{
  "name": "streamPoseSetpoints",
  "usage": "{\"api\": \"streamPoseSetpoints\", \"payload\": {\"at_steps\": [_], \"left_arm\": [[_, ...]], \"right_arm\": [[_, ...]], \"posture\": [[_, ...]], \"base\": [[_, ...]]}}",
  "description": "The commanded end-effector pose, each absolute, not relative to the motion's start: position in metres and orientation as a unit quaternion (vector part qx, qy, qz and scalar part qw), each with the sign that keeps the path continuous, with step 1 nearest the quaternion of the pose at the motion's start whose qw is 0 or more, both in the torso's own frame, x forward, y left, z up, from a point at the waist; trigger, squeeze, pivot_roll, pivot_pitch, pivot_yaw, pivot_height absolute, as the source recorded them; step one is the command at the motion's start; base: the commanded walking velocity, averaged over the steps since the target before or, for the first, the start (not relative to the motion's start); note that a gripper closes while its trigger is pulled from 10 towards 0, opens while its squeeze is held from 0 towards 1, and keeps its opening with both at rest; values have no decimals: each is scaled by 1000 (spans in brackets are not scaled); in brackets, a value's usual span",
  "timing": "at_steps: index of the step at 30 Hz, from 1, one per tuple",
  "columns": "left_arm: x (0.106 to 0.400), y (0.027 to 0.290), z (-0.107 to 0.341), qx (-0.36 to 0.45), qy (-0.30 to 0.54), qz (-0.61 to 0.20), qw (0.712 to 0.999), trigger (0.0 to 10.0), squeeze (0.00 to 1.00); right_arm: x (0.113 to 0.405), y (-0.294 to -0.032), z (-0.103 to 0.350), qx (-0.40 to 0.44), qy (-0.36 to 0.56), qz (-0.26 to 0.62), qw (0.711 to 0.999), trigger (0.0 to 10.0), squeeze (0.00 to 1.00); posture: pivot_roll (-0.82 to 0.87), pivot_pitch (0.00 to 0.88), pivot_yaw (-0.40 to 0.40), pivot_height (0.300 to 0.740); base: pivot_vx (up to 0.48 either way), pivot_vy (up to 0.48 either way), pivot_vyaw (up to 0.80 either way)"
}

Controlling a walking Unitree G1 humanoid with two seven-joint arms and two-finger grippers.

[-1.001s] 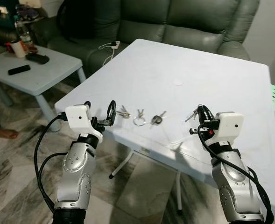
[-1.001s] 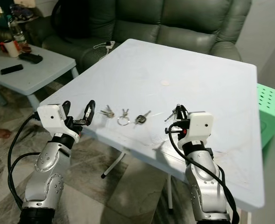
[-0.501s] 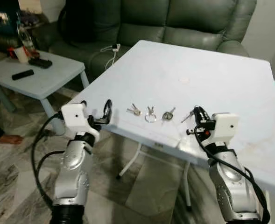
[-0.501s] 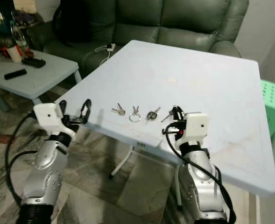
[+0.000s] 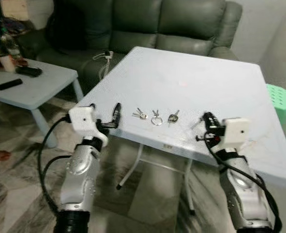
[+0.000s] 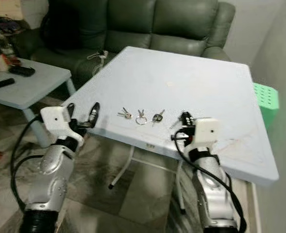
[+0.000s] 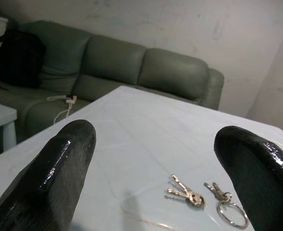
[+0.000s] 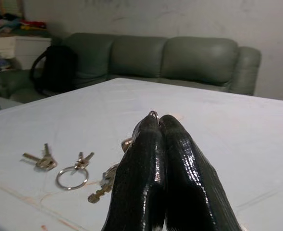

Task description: Hang keys on a hook

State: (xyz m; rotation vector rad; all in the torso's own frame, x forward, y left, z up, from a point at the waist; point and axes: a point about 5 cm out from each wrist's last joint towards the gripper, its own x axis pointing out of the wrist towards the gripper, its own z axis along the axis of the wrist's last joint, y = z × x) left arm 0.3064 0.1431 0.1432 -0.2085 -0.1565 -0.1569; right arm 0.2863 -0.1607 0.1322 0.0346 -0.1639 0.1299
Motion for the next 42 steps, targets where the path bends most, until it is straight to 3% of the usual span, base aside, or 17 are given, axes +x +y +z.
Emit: {"api": "streamPoseSetpoints", "payload": {"at_steps": [1, 14, 21, 29, 42], "left_arm": [[308, 136, 145, -109, -82, -87, 987, 10000, 0], [310, 134, 144, -112, -84, -86, 986, 10000, 0], [313, 132, 143, -96, -80, -88, 988, 10000, 0], [319, 119, 145, -86, -81, -122, 986, 10000, 0], [324, 127, 147, -98, -88, -81, 988, 10000, 0]], "right_arm": [[287, -166, 134, 12, -85, 60, 994, 10000, 0], [289, -167, 135, 6, -87, 66, 994, 10000, 0], [292, -167, 135, 5, -83, 66, 994, 10000, 0], [298, -166, 136, 0, -81, 72, 994, 10000, 0], [300, -167, 135, -4, -80, 71, 994, 10000, 0]], "posture": [[-65, 0, -26, 740], [-69, 0, -31, 740], [-64, 0, -34, 740], [-56, 0, -39, 740], [-54, 2, -27, 740]], "base": [[0, 480, 0], [0, 480, 0], [0, 76, 0], [0, 0, -692], [0, 0, -797]]}}
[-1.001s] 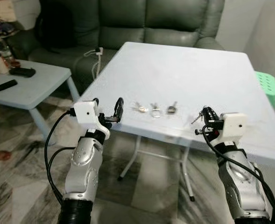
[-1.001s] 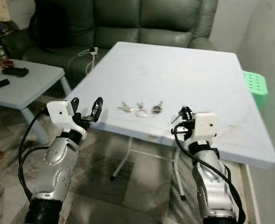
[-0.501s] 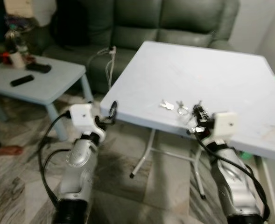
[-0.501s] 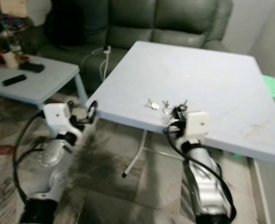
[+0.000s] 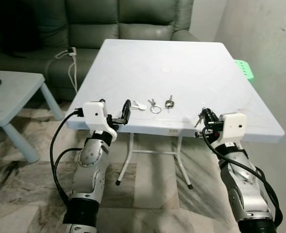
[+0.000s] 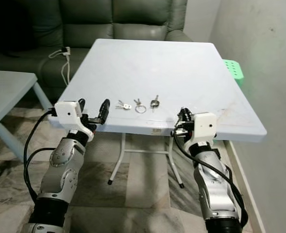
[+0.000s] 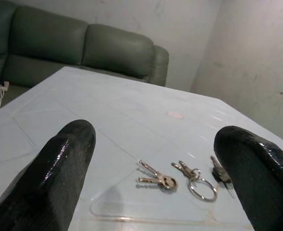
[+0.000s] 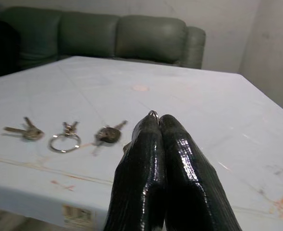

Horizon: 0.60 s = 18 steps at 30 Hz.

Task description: Hang keys on a hook

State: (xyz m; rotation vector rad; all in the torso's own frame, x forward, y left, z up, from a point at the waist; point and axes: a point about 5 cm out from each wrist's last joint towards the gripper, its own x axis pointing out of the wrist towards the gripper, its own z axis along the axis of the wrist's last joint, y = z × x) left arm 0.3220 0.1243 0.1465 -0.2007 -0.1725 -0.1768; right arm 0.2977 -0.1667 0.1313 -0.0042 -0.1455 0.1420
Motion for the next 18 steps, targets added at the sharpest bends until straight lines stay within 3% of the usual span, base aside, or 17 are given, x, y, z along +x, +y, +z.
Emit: {"api": "streamPoseSetpoints", "payload": {"at_steps": [1, 14, 18], "left_arm": [[324, 129, 148, -98, -89, -76, 988, 10000, 0], [327, 140, 151, -81, -90, -54, 991, 10000, 0], [328, 141, 150, -77, -88, -49, 992, 10000, 0]], "right_arm": [[300, -167, 136, -4, -80, 71, 994, 10000, 0], [304, -166, 137, 2, -85, 58, 995, 10000, 0], [304, -165, 137, 2, -85, 58, 995, 10000, 0]], "posture": [[-53, 0, -23, 740], [-46, 0, -8, 740], [-48, 0, -10, 740]], "base": [[0, 0, -788], [0, 0, -788], [0, -440, -788]]}}
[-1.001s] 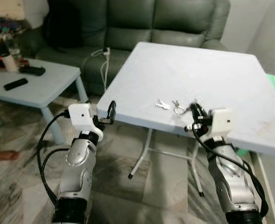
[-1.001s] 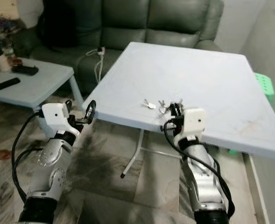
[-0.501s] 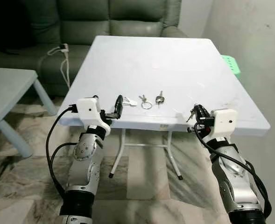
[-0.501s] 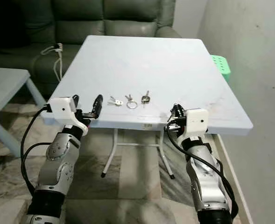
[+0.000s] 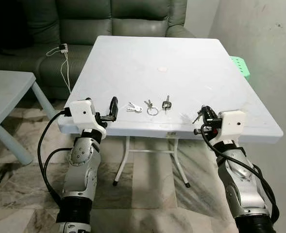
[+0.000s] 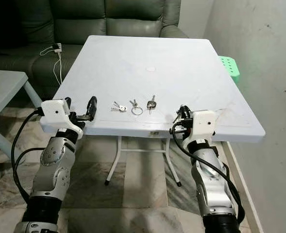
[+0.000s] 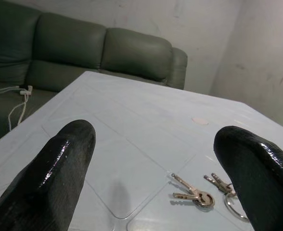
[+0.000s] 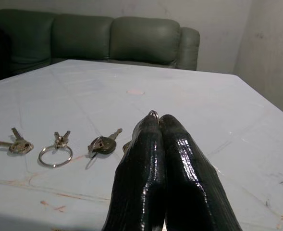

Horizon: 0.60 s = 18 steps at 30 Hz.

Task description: Hang keys on a hook

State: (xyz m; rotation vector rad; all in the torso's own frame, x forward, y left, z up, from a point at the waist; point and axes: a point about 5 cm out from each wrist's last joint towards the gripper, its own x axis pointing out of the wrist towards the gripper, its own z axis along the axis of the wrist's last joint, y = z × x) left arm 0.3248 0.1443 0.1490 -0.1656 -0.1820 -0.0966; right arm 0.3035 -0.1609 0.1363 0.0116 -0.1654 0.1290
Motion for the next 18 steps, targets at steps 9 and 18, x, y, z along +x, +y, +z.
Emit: {"api": "streamPoseSetpoints", "payload": {"at_steps": [9, 18], "left_arm": [[327, 137, 149, -93, -87, -51, 990, 10000, 0], [327, 138, 149, -95, -88, -48, 990, 10000, 0]], "right_arm": [[304, -166, 137, 0, -85, 59, 995, 10000, 0], [306, -164, 138, -1, -86, 66, 994, 10000, 0]], "posture": [[-48, 0, -16, 740], [-45, 0, -21, 740]], "base": [[0, -35, -788], [0, 0, -788]]}}
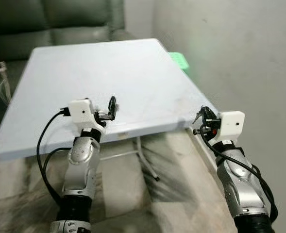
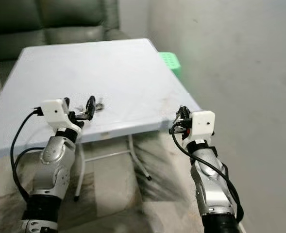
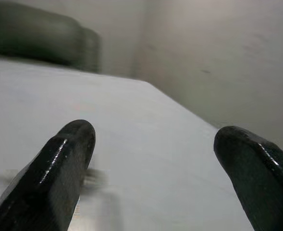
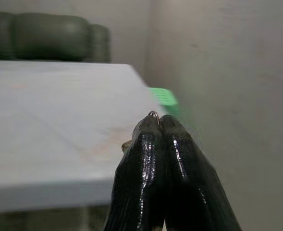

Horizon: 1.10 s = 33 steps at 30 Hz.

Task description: Hang keys on a hook

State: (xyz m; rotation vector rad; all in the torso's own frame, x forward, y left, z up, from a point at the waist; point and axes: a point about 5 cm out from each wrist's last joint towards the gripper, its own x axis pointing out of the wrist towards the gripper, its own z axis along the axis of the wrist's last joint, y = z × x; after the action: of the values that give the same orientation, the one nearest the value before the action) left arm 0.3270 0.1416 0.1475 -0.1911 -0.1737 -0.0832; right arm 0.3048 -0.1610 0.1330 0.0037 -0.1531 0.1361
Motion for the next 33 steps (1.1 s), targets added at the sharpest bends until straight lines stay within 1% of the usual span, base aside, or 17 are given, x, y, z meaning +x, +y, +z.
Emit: {"api": "streamPoseSetpoints", "payload": {"at_steps": [1, 27, 29, 32, 33], "left_arm": [[327, 138, 149, -99, -89, -49, 990, 10000, 0], [325, 136, 146, -102, -80, -47, 991, 10000, 0], [325, 136, 145, -85, -76, -47, 992, 10000, 0], [325, 136, 144, -89, -74, -46, 992, 10000, 0], [325, 137, 144, -88, -74, -44, 992, 10000, 0]], "right_arm": [[306, -163, 139, -1, -86, 67, 994, 10000, 0], [308, -167, 140, -5, -86, 66, 994, 10000, 0], [308, -167, 140, -6, -86, 65, 994, 10000, 0], [308, -167, 140, -6, -85, 65, 994, 10000, 0], [308, -167, 140, -6, -84, 65, 994, 10000, 0]], "posture": [[-45, 0, -21, 740], [-48, 0, -26, 740], [-47, 0, -30, 740], [-47, 0, -30, 740], [-47, 0, -30, 740]], "base": [[0, 0, -788], [0, 0, -786], [0, 0, -781], [0, 0, -781], [0, -480, -781]]}}
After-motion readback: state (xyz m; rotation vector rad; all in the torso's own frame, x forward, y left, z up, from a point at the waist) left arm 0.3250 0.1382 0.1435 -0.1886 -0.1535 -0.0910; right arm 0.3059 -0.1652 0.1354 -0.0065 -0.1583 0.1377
